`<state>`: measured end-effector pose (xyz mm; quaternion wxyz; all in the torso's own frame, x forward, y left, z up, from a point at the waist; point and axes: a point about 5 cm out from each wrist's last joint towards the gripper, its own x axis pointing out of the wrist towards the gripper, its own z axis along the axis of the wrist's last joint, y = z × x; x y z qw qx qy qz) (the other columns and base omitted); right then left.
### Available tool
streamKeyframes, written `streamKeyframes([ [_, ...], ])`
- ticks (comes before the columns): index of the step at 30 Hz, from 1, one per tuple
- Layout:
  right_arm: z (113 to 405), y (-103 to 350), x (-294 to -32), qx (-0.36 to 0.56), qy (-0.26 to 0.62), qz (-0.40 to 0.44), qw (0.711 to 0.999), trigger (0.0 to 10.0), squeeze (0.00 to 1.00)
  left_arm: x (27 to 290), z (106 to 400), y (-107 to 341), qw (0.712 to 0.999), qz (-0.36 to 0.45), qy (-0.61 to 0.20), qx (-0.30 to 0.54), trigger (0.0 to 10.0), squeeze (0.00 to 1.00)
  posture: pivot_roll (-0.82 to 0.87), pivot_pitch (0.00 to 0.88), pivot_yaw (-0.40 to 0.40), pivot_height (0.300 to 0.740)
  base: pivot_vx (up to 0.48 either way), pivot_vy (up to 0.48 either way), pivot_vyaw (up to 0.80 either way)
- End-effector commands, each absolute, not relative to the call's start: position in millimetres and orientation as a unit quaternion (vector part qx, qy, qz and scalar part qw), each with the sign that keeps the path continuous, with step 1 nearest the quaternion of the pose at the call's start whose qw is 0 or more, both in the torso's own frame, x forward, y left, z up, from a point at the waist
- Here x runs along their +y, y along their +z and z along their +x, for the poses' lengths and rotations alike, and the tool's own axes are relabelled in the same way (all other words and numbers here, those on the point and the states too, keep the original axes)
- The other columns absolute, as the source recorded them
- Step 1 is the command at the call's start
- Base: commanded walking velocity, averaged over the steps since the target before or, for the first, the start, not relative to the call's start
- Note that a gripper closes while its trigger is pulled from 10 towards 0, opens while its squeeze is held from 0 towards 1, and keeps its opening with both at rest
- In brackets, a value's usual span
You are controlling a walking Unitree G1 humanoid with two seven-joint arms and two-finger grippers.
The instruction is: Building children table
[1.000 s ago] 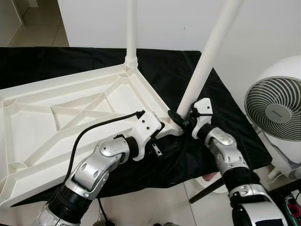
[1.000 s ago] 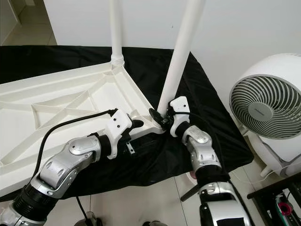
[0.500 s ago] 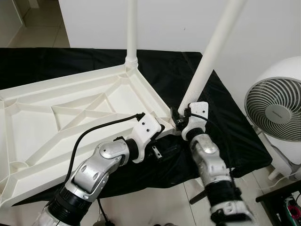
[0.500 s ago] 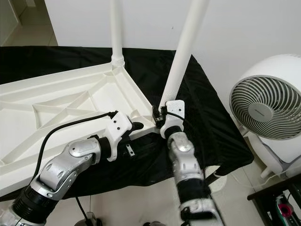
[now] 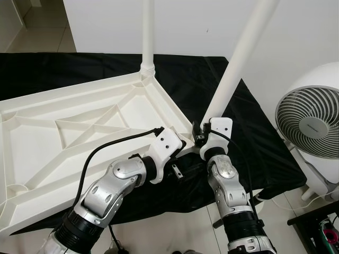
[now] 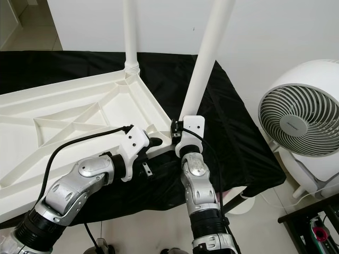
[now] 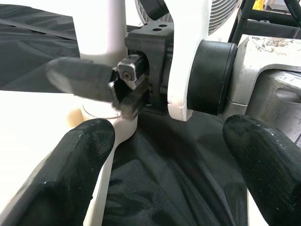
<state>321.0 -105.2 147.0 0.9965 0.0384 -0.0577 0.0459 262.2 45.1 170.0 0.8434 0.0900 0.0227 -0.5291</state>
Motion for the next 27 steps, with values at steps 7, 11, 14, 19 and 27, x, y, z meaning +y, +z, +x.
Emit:
streamKeyframes([
  [7,324.8,152.1,-122.1,-0.063,0.099,0.049,0.992,10.0,1.00,43.4,258.4,169.8,0.834,0.091,-0.544,0.025,10.0,0.00,0.08,0.083,-0.089,0.740,0.000,0.000,0.00],
  [11,327.4,155.5,-136.9,-0.064,0.149,0.036,0.986,10.0,0.00,43.8,258.7,170.1,0.835,0.090,-0.543,0.026,10.0,0.00,0.08,0.090,-0.084,0.740,0.000,0.000,0.00],
  [14,327.6,160.2,-150.1,-0.069,0.213,0.002,0.975,10.0,0.00,44.5,259.2,170.2,0.835,0.089,-0.542,0.027,10.0,0.00,0.08,0.096,-0.082,0.740,0.000,0.000,0.00],
  [19,329.5,165.0,-162.1,-0.068,0.261,-0.024,0.963,10.0,0.00,45.8,259.5,170.6,0.836,0.091,-0.541,0.027,10.0,0.00,0.09,0.096,-0.080,0.740,0.000,0.000,0.00],
  [27,335.4,159.3,-152.9,-0.047,0.351,-0.059,0.933,10.0,0.00,48.4,259.9,171.9,0.837,0.094,-0.538,0.027,10.0,0.00,0.11,0.087,-0.073,0.740,0.000,0.000,0.00],
])
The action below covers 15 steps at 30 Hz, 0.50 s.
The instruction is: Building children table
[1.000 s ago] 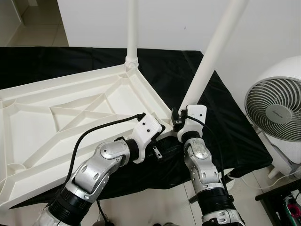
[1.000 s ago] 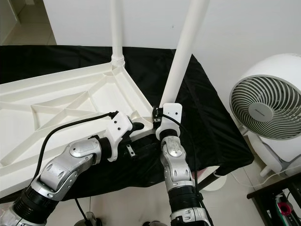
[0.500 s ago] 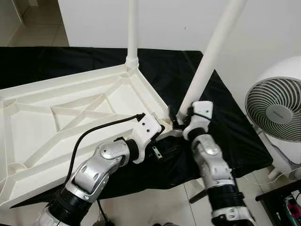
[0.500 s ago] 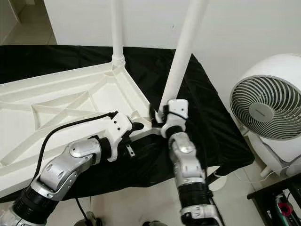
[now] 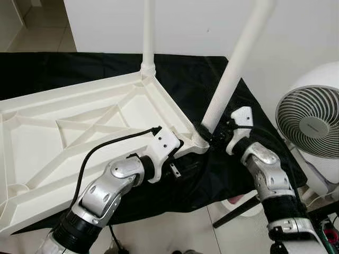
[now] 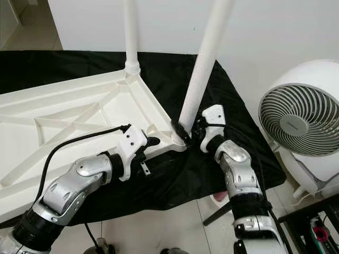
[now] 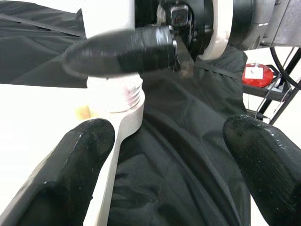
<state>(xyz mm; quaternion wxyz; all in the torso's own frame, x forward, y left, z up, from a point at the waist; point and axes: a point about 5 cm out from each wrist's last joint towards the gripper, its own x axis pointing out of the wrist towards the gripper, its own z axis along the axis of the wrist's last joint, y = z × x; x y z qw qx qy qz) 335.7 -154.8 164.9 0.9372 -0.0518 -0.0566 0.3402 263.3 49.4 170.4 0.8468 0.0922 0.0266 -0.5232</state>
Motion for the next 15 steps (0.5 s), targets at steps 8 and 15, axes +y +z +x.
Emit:
streamKeyframes([
  [8,342.0,153.8,-146.9,-0.038,0.367,-0.055,0.928,2.2,0.00,47.6,260.5,172.9,0.836,0.095,-0.539,0.025,10.0,0.00,0.11,0.082,-0.073,0.740,0.000,0.000,0.00],
  [15,345.5,147.4,-151.3,-0.029,0.372,-0.044,0.927,0.0,0.00,46.2,261.2,172.4,0.833,0.097,-0.544,0.024,10.0,0.00,0.11,0.077,-0.075,0.740,0.000,0.000,0.00],
])
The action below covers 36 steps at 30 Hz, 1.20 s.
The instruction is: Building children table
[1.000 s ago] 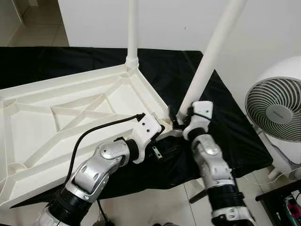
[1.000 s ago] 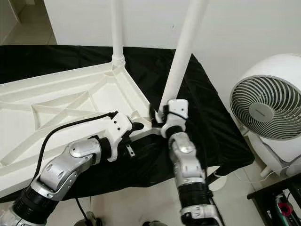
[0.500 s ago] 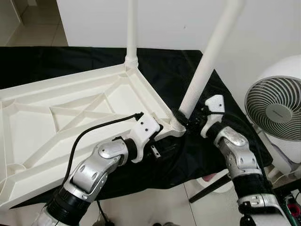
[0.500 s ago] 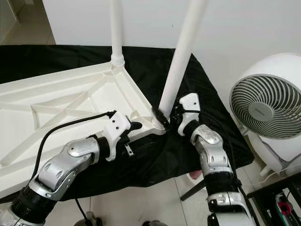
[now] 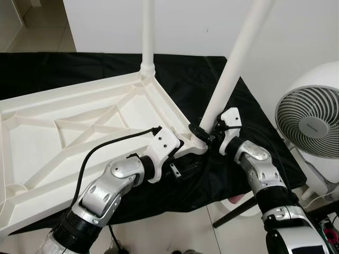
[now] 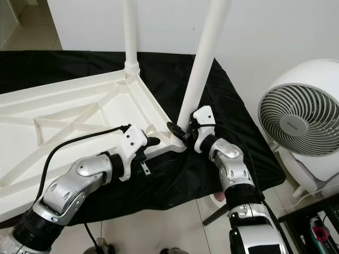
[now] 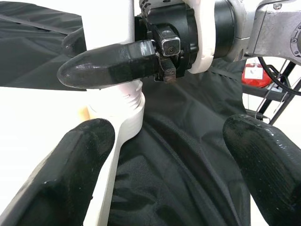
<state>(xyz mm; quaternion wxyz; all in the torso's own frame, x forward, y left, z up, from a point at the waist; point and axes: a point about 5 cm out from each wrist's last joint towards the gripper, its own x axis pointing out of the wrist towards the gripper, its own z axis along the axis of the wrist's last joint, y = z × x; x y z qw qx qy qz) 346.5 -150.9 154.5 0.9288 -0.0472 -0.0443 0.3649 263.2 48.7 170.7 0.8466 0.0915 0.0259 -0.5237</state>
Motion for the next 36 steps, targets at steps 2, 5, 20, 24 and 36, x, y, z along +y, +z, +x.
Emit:
streamKeyframes([
  [2,345.2,146.8,-152.1,-0.029,0.373,-0.041,0.926,0.0,0.00,44.8,261.0,171.6,0.831,0.097,-0.547,0.024,10.0,0.00,0.11,0.077,-0.077,0.740,0.000,0.000,0.00],
  [5,345.1,145.8,-152.8,-0.030,0.372,-0.038,0.927,0.7,0.00,42.2,261.3,170.9,0.828,0.097,-0.552,0.023,10.0,0.00,0.10,0.077,-0.082,0.740,0.000,0.000,0.00],
  [20,342.3,148.4,-145.4,-0.034,0.251,-0.010,0.967,10.0,0.00,39.6,263.8,172.6,0.827,0.096,-0.554,0.020,10.0,0.00,0.09,0.070,-0.073,0.740,0.000,0.000,0.00],
  [24,338.6,148.9,-132.5,-0.039,0.206,0.004,0.978,10.0,0.00,37.9,263.0,172.5,0.826,0.094,-0.556,0.019,10.0,0.00,0.08,0.064,-0.075,0.740,0.000,0.000,0.00],
  [36,320.0,143.9,-103.6,-0.037,0.037,0.028,0.998,10.0,0.00,36.4,263.5,170.8,0.824,0.095,-0.558,0.018,10.0,0.00,0.07,0.053,-0.079,0.740,0.000,0.000,0.00],
])
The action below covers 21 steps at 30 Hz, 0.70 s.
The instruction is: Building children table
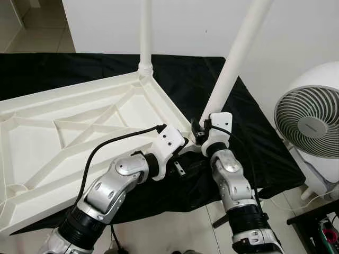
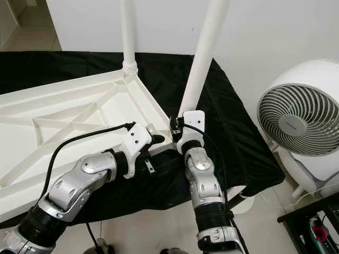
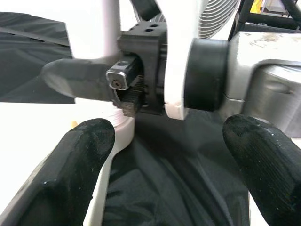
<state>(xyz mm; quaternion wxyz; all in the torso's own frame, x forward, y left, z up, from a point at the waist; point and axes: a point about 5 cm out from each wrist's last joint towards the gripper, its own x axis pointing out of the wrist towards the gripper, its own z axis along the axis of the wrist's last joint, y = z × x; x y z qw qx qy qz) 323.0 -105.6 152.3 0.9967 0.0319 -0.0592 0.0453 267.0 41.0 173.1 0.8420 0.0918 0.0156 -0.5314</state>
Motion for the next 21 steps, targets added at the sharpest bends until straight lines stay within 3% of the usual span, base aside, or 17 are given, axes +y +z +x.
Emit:
streamKeyframes([
  [1,318.8,145.4,-100.5,-0.038,0.044,0.032,0.998,10.0,0.00,36.0,263.6,171.1,0.824,0.094,-0.558,0.017,10.0,0.00,0.07,0.053,-0.079,0.740,0.000,0.000,0.00],
  [8,317.8,149.7,-103.0,-0.040,0.044,0.033,0.998,10.0,0.00,37.2,262.5,170.3,0.826,0.093,-0.555,0.018,10.0,0.00,0.08,0.057,-0.088,0.740,0.000,0.000,0.00],
  [9,318.3,149.6,-105.5,-0.040,0.043,0.036,0.998,10.0,1.00,37.4,261.9,169.9,0.827,0.092,-0.554,0.019,10.0,0.00,0.08,0.059,-0.088,0.740,0.000,0.000,0.00],
  [15,321.8,152.9,-124.1,-0.051,0.049,0.051,0.996,10.0,1.00,37.1,260.5,170.0,0.829,0.090,-0.552,0.019,10.0,0.00,0.08,0.065,-0.093,0.740,0.000,0.000,0.00],
  [21,325.5,150.5,-135.4,-0.034,0.139,0.079,0.987,10.0,1.00,37.2,260.5,169.3,0.830,0.088,-0.550,0.020,10.0,0.00,0.08,0.071,-0.095,0.740,0.000,0.000,0.00],
])
